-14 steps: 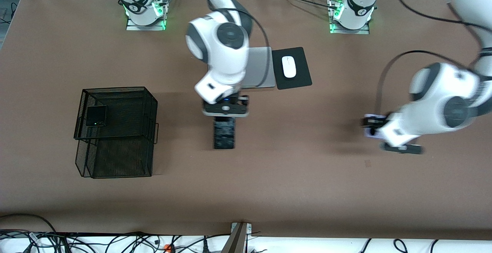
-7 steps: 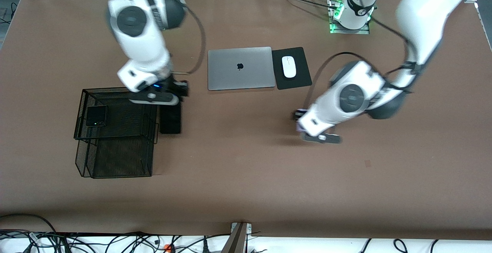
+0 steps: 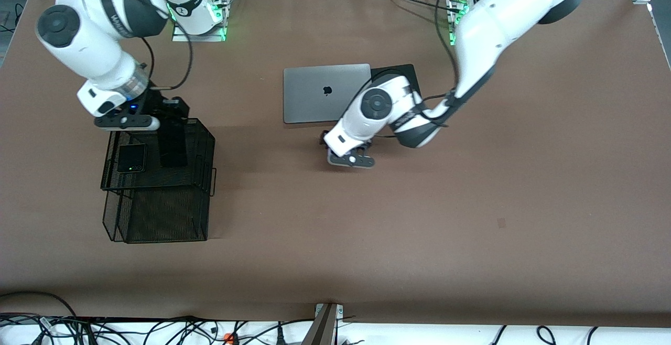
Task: Place phones with both arms
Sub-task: 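Drop the phone in the basket while the left gripper places the white phone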
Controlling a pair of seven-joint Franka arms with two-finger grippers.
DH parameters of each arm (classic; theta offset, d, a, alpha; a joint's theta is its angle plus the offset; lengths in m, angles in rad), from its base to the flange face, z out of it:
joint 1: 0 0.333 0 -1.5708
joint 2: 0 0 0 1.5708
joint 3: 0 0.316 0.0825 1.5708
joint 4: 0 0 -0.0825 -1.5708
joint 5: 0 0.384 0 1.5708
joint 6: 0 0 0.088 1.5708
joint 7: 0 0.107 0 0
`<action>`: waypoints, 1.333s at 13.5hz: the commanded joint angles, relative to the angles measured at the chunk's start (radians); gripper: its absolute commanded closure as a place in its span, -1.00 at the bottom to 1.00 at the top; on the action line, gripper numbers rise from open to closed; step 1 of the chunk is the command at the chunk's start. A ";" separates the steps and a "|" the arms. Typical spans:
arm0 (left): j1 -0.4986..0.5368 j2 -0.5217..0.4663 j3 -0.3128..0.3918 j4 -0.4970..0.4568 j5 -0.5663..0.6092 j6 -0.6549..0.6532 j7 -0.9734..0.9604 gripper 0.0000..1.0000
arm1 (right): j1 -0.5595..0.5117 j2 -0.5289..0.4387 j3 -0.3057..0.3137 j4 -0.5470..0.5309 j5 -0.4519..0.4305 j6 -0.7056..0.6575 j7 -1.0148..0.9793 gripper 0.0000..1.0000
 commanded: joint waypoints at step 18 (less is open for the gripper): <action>0.091 -0.266 0.039 0.118 -0.010 -0.532 0.054 -1.00 | 0.005 0.243 -0.044 -0.043 0.181 0.212 -0.031 -0.40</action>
